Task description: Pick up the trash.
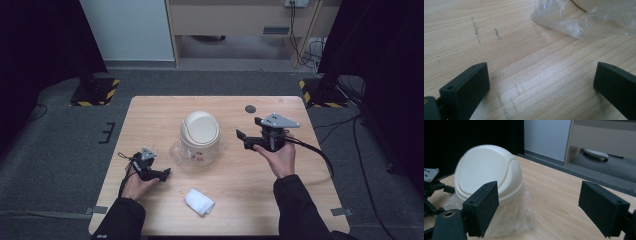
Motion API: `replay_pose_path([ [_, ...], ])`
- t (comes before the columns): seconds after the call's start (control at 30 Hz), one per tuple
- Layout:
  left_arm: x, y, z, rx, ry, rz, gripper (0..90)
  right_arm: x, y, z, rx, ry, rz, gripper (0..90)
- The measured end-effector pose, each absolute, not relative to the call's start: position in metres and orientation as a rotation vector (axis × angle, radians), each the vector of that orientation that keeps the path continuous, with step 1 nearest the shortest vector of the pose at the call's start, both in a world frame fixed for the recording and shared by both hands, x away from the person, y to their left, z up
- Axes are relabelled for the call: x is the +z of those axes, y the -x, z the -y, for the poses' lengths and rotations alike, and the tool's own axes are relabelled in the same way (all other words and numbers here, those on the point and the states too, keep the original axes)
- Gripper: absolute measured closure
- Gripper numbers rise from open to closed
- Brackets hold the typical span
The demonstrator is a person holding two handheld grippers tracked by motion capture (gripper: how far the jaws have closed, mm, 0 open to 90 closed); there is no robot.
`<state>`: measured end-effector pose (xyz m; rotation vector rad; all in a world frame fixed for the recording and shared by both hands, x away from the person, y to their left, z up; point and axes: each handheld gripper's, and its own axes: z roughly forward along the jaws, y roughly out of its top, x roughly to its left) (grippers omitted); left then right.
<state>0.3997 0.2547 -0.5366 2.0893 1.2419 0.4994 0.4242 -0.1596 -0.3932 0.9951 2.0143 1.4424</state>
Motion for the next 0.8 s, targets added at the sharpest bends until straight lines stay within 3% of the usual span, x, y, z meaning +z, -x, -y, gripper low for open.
replay_pose_path([
  [0.47, -0.537, -0.4, -0.255, 0.5, -2.09, -1.242, 0.0, -0.386, -0.446, 0.109, 1.417, -0.946, -2.075, 19.9],
  [0.8, -0.537, -0.4, -0.255, 0.5, -2.09, -1.242, 0.0, -0.41, -0.459, 0.085, 1.419, -0.982, -2.118, 21.9],
])
